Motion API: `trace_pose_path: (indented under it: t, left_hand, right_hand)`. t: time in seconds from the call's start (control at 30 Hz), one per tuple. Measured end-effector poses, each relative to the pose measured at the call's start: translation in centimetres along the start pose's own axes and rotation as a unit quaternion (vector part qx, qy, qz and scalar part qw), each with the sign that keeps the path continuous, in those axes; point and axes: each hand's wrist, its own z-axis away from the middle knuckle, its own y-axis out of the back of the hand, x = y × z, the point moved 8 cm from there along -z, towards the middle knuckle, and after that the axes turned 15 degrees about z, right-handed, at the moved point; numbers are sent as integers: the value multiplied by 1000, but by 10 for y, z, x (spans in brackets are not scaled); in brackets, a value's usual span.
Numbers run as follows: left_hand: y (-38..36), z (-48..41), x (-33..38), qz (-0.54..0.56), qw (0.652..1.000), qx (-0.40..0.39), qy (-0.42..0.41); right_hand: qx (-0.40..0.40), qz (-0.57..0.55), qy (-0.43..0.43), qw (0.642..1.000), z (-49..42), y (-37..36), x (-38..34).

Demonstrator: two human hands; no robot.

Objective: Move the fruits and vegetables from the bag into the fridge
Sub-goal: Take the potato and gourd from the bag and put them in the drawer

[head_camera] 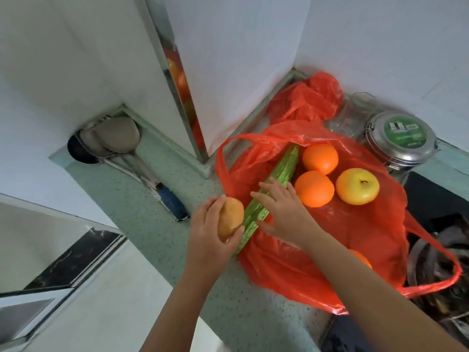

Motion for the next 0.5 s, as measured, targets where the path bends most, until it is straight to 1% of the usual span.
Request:
trace_pose_path:
  t: [0.13,0.27,0.37,0.43,0.5]
  left_hand:
    - [17,6,-16,13,999,22,39]
    - [24,11,-25,28,997,34,57]
    - [26,12,-27,42,996,37,65]
    - [26,12,-28,48,996,40,66]
    - [26,12,-30,58,995,42,71]
  right_hand:
    - [-51,-20,44,997,-10,-9,-7]
    - [-136,32,113,984,-16,-16,-9]
    - [-184,43,147,971,-18,-22,-9]
    - [-209,64,166,962,-19,-24,-9]
    - [-215,91,182,955,-20,-25,-11]
